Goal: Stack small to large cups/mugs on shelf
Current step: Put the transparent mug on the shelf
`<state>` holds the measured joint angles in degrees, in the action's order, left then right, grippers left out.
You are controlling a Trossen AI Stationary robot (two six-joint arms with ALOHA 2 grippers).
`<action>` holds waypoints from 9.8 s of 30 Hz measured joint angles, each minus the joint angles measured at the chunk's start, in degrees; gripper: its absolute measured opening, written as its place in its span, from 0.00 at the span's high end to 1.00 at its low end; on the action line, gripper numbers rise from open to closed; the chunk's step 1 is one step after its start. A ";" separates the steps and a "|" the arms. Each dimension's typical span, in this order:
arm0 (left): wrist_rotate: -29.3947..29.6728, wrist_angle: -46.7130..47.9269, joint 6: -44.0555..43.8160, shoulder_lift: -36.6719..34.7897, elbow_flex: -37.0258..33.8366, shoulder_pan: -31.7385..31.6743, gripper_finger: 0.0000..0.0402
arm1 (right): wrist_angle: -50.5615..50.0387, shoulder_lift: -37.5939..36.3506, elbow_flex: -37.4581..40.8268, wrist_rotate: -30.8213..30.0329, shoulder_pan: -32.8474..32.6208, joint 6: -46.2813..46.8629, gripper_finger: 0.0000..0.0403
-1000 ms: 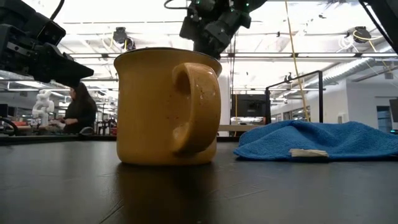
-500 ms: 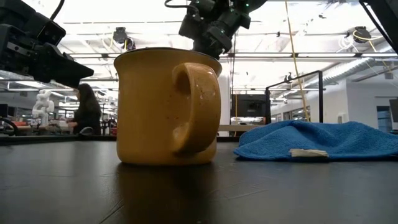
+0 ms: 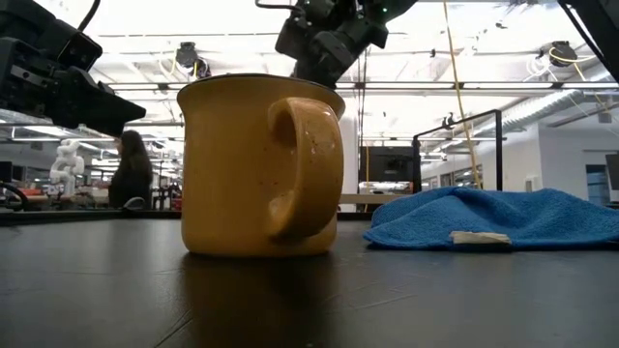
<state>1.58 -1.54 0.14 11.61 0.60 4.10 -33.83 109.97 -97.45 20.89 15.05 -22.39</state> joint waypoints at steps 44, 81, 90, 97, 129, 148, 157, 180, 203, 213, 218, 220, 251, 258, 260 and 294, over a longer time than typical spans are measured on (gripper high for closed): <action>0.00 0.00 0.00 -0.02 0.00 0.00 0.94 | -1.18 4.11 0.09 -2.68 -0.04 2.18 1.00; 0.01 0.00 0.00 -0.01 0.00 0.01 0.94 | 1.76 3.63 4.20 -13.41 -2.67 -1.38 1.00; 0.02 0.02 0.00 -0.01 0.01 0.00 0.94 | 1.63 3.69 4.24 -13.57 -3.14 -1.46 1.00; 0.00 0.02 0.00 -0.02 0.00 0.00 0.94 | 1.70 3.72 4.31 -14.06 -4.07 -1.45 1.00; 0.01 0.00 -0.01 -0.01 0.00 0.01 0.94 | 2.12 3.98 4.46 -13.60 -4.98 -1.27 0.91; 0.02 0.02 0.00 -0.02 0.00 0.02 0.94 | 3.67 4.13 4.59 -15.69 -5.33 -2.24 0.82; 0.02 0.02 0.00 -0.02 0.00 0.00 0.94 | 1.25 4.04 3.88 -18.16 -6.19 -3.81 0.90; 0.02 0.01 0.00 -0.02 0.00 0.00 0.94 | -19.47 3.80 -8.94 -22.26 -6.16 0.11 1.00; 0.02 0.01 -0.01 -0.01 0.00 0.01 0.94 | -24.92 8.02 -8.98 -19.40 -4.83 6.81 1.00; 0.02 0.01 -0.01 -0.01 0.00 0.02 0.94 | -23.66 8.96 -8.98 -19.39 -3.88 6.97 1.00; 0.02 0.02 0.00 0.00 0.00 0.00 0.94 | -23.77 9.84 -9.05 -18.96 -2.49 7.85 1.00; 0.02 0.00 -0.01 -0.02 0.00 0.01 0.94 | -23.75 9.84 -9.05 -18.93 -2.26 7.81 1.00; 0.02 0.02 0.00 0.00 0.00 0.00 0.94 | -18.31 5.96 -8.92 -18.83 -2.38 7.80 0.66; 0.02 0.01 -0.01 0.00 0.00 0.02 0.94 | -17.74 3.24 -8.98 -18.81 -2.38 8.41 0.66; 0.02 0.01 -0.01 -0.02 0.00 0.01 0.94 | -17.84 3.23 -8.98 -18.81 -2.38 9.01 0.66; 0.02 0.00 -0.01 -0.02 0.00 0.01 0.94 | -25.56 -2.58 -6.19 -22.63 4.37 12.04 0.78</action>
<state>1.61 -1.54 0.13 11.60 0.60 4.11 -59.39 107.39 -103.64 -1.74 19.42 -10.35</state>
